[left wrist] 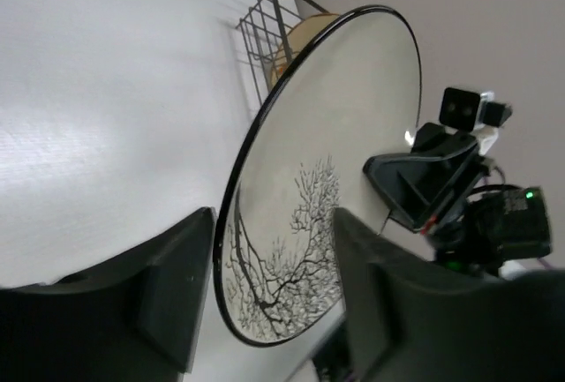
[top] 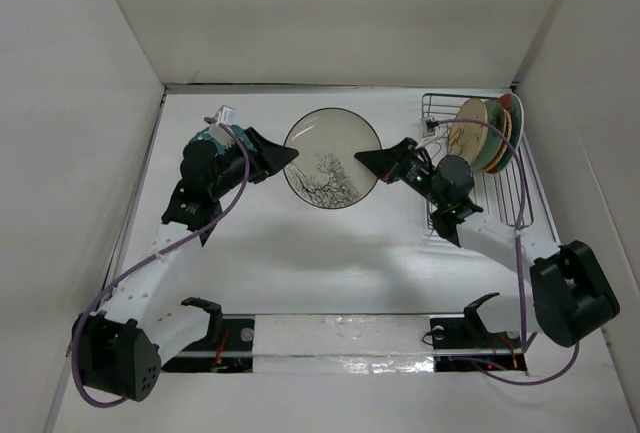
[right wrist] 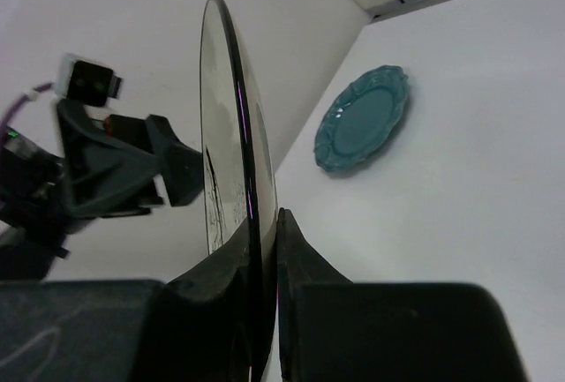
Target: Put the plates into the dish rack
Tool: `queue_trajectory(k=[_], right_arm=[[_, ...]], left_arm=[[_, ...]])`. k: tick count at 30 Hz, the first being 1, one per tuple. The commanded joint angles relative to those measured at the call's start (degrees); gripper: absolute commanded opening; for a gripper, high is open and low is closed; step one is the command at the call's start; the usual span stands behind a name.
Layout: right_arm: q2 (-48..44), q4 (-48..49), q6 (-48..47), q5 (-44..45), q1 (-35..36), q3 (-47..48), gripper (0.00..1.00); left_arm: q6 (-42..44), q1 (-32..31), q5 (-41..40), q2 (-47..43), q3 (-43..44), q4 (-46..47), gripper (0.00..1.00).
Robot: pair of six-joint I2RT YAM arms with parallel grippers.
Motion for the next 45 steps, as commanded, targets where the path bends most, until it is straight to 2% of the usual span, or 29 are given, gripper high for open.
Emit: queue_trajectory(k=[1, 3, 4, 7, 8, 10, 11, 14, 18, 23, 30, 35, 45], right_arm=[[-5.3, -1.6, -6.2, 1.0, -2.5, 2.7, 0.00], [-7.9, -10.1, -8.5, 4.2, -5.0, 6.7, 0.00], [-10.3, -13.6, -11.6, 6.0, -5.9, 8.3, 0.00], [-14.0, -25.8, -20.3, 17.2, -8.3, 14.2, 0.00], [-14.5, -28.0, -22.7, 23.9, -8.3, 15.6, 0.00], [-14.6, -34.3, -29.4, 30.2, -9.7, 19.9, 0.00], [-13.9, -35.9, -31.8, 35.7, -9.7, 21.5, 0.00], [-10.4, -42.3, -40.3, 43.5, -11.1, 28.6, 0.00], [-4.7, -52.6, -46.3, 48.7, -13.7, 38.5, 0.00], [2.3, -59.8, -52.8, 54.9, -14.2, 47.4, 0.00], [9.6, -63.6, -54.7, 55.2, -17.3, 51.1, 0.00], [11.9, -64.0, -55.7, 55.5, -19.2, 50.4, 0.00], [14.2, -61.4, -52.9, 47.1, -20.5, 46.1, 0.00]], left_arm=[[8.5, -0.3, -1.5, -5.4, 6.3, -5.6, 0.62], [11.7, -0.3, -4.4, -8.1, 8.7, -10.6, 0.71], [14.9, -0.3, -5.4, -9.2, 9.5, -12.3, 0.79], [21.9, -1.6, -11.4, -13.5, 12.4, -19.3, 0.84], [24.0, -2.8, -16.7, -14.9, 13.8, -21.1, 0.84], [27.5, -5.0, -18.9, -16.3, 13.8, -24.1, 0.84], [30.0, -6.0, -21.6, -17.5, 13.2, -24.5, 0.82], [32.7, -9.7, -25.8, -20.7, 10.0, -23.6, 0.82], [34.5, -12.8, -30.4, -24.8, 5.4, -19.3, 0.81], [35.8, -16.3, -38.2, -27.8, 1.5, -16.4, 0.80], [35.7, -17.6, -37.9, -26.7, -1.1, -15.3, 0.79], [35.8, -17.6, -38.2, -25.7, -1.5, -15.2, 0.79], [35.4, -17.6, -38.3, -21.7, -0.6, -14.3, 0.77]])
